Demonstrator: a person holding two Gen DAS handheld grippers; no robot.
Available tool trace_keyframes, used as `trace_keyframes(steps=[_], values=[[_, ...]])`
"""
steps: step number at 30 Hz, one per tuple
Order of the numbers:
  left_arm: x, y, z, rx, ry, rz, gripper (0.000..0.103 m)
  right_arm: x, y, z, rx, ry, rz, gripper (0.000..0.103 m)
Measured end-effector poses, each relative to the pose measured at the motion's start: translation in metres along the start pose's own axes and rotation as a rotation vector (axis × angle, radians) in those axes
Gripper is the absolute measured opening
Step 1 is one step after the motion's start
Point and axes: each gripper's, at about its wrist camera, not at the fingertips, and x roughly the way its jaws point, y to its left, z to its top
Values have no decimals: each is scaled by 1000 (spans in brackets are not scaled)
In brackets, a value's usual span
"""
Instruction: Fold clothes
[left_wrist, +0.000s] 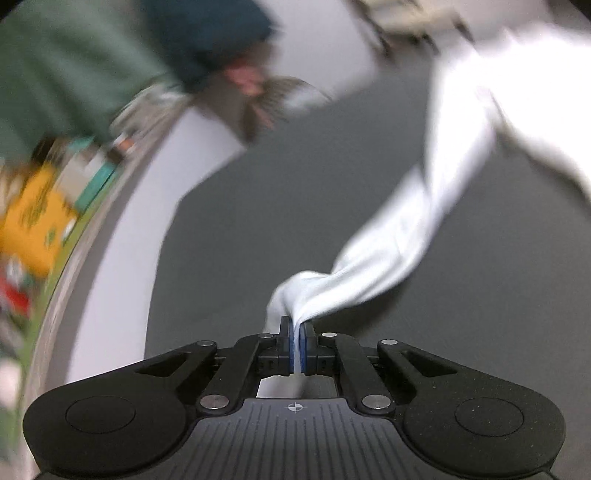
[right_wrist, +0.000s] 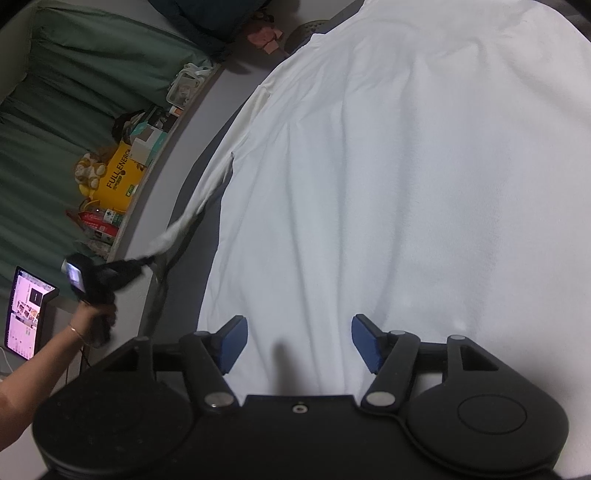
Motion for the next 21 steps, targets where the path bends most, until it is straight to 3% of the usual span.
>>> trace_keyframes(steps=[4,6,8,11,13,15,16,17,19,21], values=[[-4,38,21,-196,26,-50,3,0,-1,0,-3,0,5,63],[22,53,27,-289,101,-38,3,-1,-1,0,-7,0,7,64],[49,60,27,-314,175,31,3,-1,-1,0,-10,2,7,64],[75,67,25,-370,231,12,4,-2,-1,0,-2,2,6,64],[76,67,15,-426,222,-49,7,-1,-1,0,3,2,6,64],[76,66,2,-462,229,-114,24,-1,0,1,5,3,10,64],[76,66,-5,-480,233,-147,44,0,0,2,6,3,14,64],[73,64,-9,-467,214,-121,69,1,0,2,7,2,17,64],[66,61,-18,-438,176,-62,90,2,-1,3,8,1,22,65],[60,59,-26,-422,139,-5,92,2,1,3,5,1,23,67]])
